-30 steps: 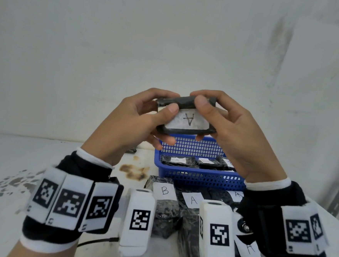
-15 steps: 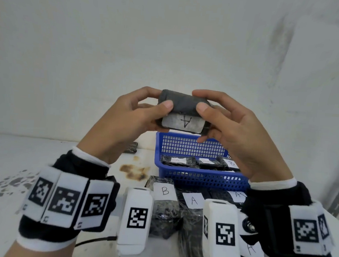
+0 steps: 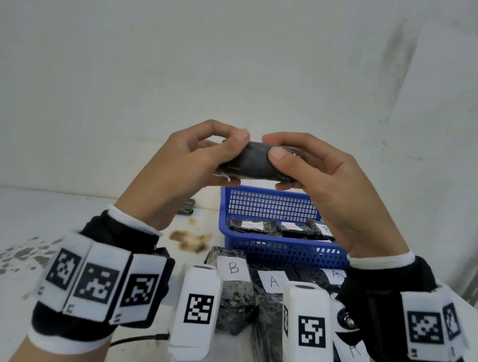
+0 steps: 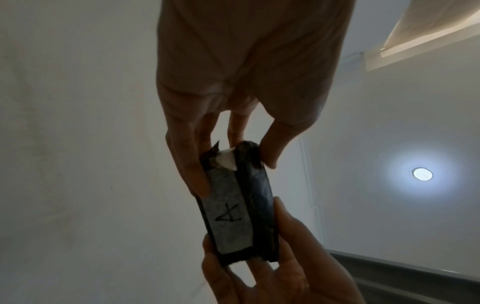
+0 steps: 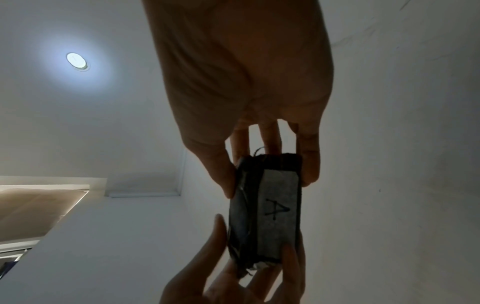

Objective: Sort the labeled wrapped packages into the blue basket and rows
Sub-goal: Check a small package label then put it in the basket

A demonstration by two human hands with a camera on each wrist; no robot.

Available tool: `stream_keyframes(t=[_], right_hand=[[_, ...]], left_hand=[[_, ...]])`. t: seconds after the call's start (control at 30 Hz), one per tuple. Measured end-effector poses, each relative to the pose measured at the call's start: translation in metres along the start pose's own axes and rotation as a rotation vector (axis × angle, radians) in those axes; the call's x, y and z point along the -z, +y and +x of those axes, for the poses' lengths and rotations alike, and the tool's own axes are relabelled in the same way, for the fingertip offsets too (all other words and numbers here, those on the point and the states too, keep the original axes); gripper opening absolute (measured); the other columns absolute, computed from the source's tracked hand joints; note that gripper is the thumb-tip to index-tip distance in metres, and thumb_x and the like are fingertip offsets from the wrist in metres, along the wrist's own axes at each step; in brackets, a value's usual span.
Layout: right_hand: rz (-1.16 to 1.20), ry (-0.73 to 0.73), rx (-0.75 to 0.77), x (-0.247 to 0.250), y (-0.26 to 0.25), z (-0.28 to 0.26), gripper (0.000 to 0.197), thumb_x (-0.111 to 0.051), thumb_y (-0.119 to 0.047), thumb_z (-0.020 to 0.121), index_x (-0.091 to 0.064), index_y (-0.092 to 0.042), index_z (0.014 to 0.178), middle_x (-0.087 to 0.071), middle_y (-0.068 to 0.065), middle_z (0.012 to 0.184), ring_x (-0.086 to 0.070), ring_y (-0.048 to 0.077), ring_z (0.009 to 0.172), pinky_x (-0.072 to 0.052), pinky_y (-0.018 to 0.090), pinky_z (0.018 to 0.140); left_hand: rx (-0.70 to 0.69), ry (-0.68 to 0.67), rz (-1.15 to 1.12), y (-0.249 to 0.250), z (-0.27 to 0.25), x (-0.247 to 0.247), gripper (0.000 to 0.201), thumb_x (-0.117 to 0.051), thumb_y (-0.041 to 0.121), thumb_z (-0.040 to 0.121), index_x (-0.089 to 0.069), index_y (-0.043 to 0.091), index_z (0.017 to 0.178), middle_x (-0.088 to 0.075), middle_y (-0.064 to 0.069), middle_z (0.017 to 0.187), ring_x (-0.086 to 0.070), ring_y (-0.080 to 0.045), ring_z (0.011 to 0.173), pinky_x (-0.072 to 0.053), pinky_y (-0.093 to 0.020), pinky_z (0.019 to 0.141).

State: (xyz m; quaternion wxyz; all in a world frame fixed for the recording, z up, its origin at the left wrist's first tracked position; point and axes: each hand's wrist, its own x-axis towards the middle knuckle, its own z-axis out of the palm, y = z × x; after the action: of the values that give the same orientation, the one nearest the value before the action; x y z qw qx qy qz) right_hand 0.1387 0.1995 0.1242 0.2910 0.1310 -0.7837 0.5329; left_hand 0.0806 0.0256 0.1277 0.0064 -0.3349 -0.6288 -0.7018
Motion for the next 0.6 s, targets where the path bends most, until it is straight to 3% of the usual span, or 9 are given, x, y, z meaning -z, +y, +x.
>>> stream_keyframes(t=[0.13, 0.23, 0.3, 0.4, 0.5, 0.6], right_hand=[[0.051, 0.028, -0.021, -0.0012, 0.0003, -0.0002, 0.02, -0.069, -0.029, 0.09, -0.073, -0.032, 0.11, -0.074, -0.002, 0.105, -0.073, 0.018, 0.093, -0.057, 0.035, 0.076], [0.105, 0.045, -0.049, -0.0006, 0.002, 0.0008, 0.031, -0.072, -0.023, 0.088, -0.07, -0.028, 0.119, -0.073, 0.005, 0.111, -0.073, 0.029, 0.094, -0.057, 0.039, 0.081], [0.115, 0.05, -0.035, -0.0002, 0.0019, 0.0008, 0.037, -0.073, -0.014, 0.088, -0.068, -0.026, 0.123, -0.072, 0.002, 0.117, -0.073, 0.024, 0.097, -0.057, 0.038, 0.089], [0.083, 0.064, -0.011, -0.0007, 0.0009, 0.0007, 0.041, -0.073, -0.016, 0.087, -0.065, -0.027, 0.126, -0.071, -0.006, 0.12, -0.072, 0.011, 0.101, -0.054, 0.031, 0.095], [0.089, 0.06, -0.038, -0.0009, 0.0004, 0.0007, 0.036, -0.073, -0.015, 0.087, -0.069, -0.024, 0.122, -0.074, 0.0, 0.114, -0.072, 0.012, 0.099, -0.054, 0.03, 0.097], [0.081, 0.039, -0.037, 0.0, 0.0004, 0.0, 0.028, -0.073, -0.016, 0.087, -0.073, -0.024, 0.114, -0.076, 0.003, 0.108, -0.072, 0.013, 0.094, -0.055, 0.028, 0.093]], left_hand=[[-0.018, 0.025, -0.015, -0.0006, 0.0004, 0.001, 0.011, -0.07, 0.02, 0.085, -0.067, 0.016, 0.095, -0.067, -0.007, 0.092, -0.067, -0.02, 0.082, -0.056, -0.034, 0.087], [-0.03, 0.034, -0.002, -0.0032, 0.0018, 0.0024, 0.031, -0.076, 0.017, 0.081, -0.065, 0.018, 0.11, -0.067, -0.002, 0.108, -0.07, -0.015, 0.091, -0.054, -0.034, 0.093], [0.016, 0.017, 0.011, -0.0038, 0.0024, 0.0013, 0.045, -0.078, 0.021, 0.077, -0.062, 0.016, 0.119, -0.069, -0.006, 0.112, -0.071, -0.02, 0.098, -0.053, -0.035, 0.094], [0.076, -0.028, -0.015, -0.002, 0.0008, -0.0024, 0.036, -0.069, 0.013, 0.086, -0.06, 0.007, 0.121, -0.073, -0.015, 0.105, -0.072, -0.028, 0.095, -0.059, -0.035, 0.083], [0.072, -0.014, -0.064, 0.0003, -0.0009, -0.0025, 0.029, -0.062, 0.012, 0.09, -0.06, 0.005, 0.118, -0.072, -0.018, 0.103, -0.073, -0.028, 0.089, -0.061, -0.036, 0.07], [0.061, 0.006, -0.086, 0.0002, 0.0, -0.0018, 0.027, -0.062, 0.011, 0.09, -0.062, 0.002, 0.115, -0.07, -0.023, 0.105, -0.071, -0.029, 0.089, -0.06, -0.03, 0.069]])
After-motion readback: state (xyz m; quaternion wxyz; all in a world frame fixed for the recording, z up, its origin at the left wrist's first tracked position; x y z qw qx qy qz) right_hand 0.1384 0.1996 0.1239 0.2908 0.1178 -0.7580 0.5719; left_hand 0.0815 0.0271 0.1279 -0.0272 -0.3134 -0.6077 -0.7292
